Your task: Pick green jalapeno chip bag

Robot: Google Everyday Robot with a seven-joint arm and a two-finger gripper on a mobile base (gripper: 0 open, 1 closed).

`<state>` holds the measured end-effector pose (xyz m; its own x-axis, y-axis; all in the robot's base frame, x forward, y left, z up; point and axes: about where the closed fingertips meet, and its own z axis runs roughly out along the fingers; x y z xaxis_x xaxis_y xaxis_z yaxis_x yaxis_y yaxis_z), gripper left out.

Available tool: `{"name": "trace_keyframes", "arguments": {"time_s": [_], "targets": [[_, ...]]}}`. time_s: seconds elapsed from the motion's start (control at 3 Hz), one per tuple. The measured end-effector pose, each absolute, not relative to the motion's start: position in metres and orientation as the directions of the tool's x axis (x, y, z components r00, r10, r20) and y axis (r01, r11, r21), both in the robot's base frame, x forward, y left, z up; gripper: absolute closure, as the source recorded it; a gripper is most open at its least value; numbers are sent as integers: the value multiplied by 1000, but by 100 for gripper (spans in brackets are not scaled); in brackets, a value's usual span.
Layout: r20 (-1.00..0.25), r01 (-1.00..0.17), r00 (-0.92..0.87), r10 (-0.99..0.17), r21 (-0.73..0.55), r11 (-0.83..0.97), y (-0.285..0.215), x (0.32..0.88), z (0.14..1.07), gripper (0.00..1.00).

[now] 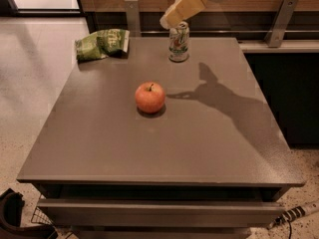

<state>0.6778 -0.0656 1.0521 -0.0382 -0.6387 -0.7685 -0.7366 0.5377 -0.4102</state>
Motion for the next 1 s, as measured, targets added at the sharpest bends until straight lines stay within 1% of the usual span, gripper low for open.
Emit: {"name": "trace_keyframes", "arguments": {"time_s": [0.33,0.67,1.0], "targets": [[-806,-702,-17,-591,-411,581,-44,698,1062,0],[-806,-703,-17,-591,-411,581,-44,698,1062,0],[-789,-750,-41,-613,-381,540,-7,727,1027,0]]}}
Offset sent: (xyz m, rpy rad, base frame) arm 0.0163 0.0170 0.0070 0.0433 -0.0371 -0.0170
